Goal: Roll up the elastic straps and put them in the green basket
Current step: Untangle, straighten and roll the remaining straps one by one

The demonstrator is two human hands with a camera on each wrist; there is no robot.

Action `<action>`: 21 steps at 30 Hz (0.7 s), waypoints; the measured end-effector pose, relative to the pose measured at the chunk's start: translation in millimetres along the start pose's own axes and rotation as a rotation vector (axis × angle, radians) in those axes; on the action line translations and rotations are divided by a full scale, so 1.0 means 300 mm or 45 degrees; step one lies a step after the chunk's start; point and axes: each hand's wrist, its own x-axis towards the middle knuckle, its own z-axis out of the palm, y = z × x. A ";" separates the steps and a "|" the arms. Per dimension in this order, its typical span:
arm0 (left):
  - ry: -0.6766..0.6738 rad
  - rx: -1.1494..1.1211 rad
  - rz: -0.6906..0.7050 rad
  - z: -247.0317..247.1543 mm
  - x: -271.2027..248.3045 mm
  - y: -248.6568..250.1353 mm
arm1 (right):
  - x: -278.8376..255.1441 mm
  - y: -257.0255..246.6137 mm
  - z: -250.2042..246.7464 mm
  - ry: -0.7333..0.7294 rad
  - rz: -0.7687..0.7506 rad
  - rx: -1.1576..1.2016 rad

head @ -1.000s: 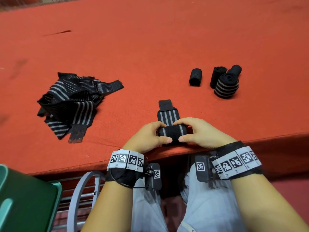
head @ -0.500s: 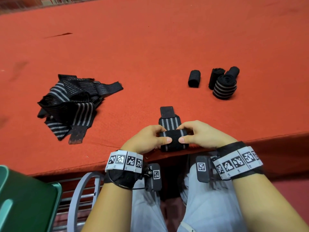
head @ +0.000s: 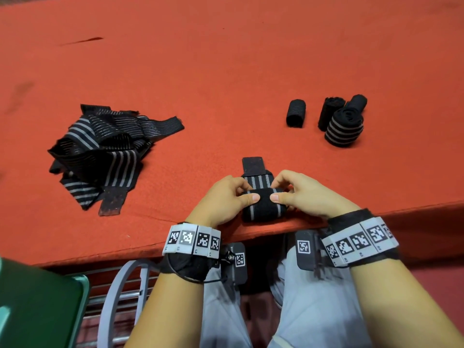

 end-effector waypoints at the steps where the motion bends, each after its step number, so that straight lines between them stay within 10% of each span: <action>1: 0.075 0.014 0.036 0.005 0.005 0.000 | 0.006 0.004 0.003 0.020 -0.001 0.013; 21: -0.039 0.293 0.172 -0.018 0.031 -0.013 | 0.018 -0.021 -0.003 0.012 -0.200 -0.136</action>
